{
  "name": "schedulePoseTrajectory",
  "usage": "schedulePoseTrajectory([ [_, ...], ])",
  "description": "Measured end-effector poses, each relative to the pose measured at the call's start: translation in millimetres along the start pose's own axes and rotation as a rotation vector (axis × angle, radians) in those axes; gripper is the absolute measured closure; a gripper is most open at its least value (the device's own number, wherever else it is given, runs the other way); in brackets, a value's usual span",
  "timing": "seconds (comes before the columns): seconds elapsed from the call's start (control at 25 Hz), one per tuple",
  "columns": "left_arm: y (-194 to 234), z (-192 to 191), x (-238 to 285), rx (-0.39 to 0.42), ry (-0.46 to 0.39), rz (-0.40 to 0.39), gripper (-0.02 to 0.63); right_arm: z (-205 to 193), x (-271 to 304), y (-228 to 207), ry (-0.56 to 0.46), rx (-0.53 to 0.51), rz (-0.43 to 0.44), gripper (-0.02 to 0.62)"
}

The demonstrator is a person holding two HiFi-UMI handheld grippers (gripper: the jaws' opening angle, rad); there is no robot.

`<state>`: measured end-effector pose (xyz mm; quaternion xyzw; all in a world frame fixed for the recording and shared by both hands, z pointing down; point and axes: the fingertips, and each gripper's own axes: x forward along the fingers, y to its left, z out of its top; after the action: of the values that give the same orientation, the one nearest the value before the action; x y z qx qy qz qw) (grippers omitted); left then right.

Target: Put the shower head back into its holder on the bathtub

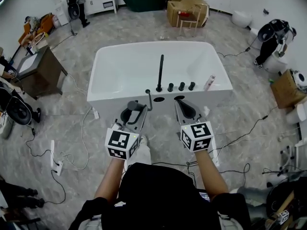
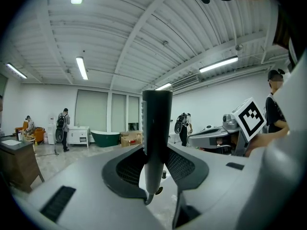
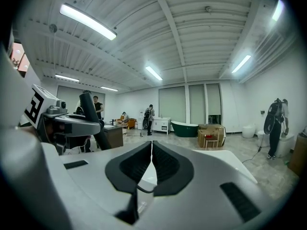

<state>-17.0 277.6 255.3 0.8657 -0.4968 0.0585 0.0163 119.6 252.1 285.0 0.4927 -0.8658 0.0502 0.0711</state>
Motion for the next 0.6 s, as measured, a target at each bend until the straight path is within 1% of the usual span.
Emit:
schedulePoseTrajectory([
  [0.2,32,6,28,-0.005,-0.008,0.006,0.462,7,42,-5,0.010,-0.014,0.015,0.571],
  [0.4,61,11,61,-0.010,-0.011,0.002,0.462,15,83,-19,0.014,-0.014,0.022,0.571],
  [0.6,93,11,93,-0.027,0.006,0.002,0.462,23,125,-32,0.016,-0.007,0.030,0.571],
])
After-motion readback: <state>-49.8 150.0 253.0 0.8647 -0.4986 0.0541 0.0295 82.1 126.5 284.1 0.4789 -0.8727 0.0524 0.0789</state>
